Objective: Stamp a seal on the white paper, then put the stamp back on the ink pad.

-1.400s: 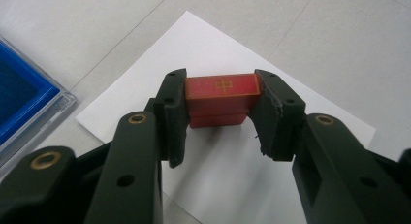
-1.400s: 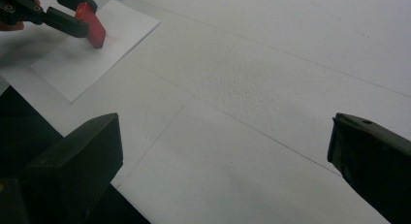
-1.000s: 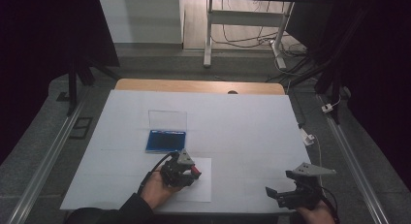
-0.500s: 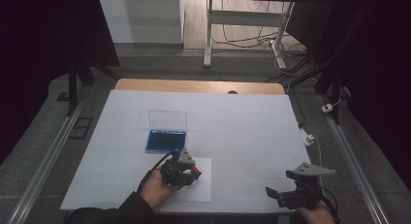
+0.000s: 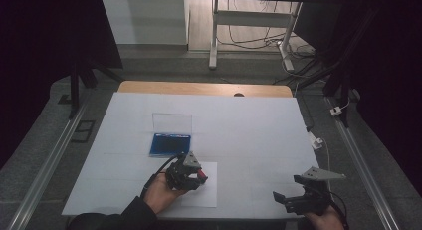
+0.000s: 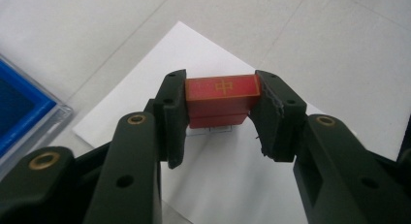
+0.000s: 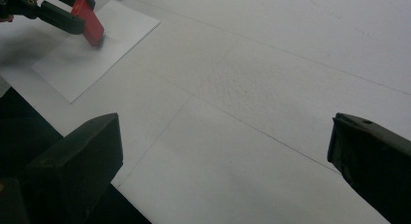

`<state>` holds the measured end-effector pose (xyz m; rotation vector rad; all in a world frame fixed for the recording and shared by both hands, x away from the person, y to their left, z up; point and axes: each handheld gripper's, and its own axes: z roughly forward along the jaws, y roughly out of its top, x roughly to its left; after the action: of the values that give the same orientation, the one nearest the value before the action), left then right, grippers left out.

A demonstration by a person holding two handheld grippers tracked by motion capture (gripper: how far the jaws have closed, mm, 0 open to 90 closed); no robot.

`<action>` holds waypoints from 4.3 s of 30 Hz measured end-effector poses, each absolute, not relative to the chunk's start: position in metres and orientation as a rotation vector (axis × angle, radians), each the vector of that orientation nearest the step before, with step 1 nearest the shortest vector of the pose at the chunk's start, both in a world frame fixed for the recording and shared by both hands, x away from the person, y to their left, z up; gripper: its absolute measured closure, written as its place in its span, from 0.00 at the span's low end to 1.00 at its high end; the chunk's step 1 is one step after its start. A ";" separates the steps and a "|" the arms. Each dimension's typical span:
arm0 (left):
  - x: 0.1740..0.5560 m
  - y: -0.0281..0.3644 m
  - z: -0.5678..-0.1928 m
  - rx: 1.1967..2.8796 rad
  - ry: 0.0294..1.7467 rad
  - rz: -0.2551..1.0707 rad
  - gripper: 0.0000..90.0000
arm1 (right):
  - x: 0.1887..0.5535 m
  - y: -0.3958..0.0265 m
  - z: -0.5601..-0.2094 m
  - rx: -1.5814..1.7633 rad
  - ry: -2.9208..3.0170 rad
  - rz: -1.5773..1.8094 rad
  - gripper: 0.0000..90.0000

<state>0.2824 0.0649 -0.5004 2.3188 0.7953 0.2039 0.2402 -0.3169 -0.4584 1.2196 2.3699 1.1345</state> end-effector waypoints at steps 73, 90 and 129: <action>0.322 0.152 -0.459 2.115 1.052 0.344 0.65 | 0.239 -0.318 -0.458 1.219 2.365 1.137 0.00; 0.347 0.165 -0.470 2.110 1.127 0.360 0.65 | 0.240 -0.317 -0.458 1.223 2.369 1.132 0.00; 0.376 0.160 -0.498 2.195 1.198 0.337 0.64 | 0.240 -0.317 -0.459 1.227 2.369 1.134 0.00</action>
<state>0.3762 0.1596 -0.4981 2.1951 1.1980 0.3369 0.2402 -0.3172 -0.4585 1.2269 2.3685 1.1336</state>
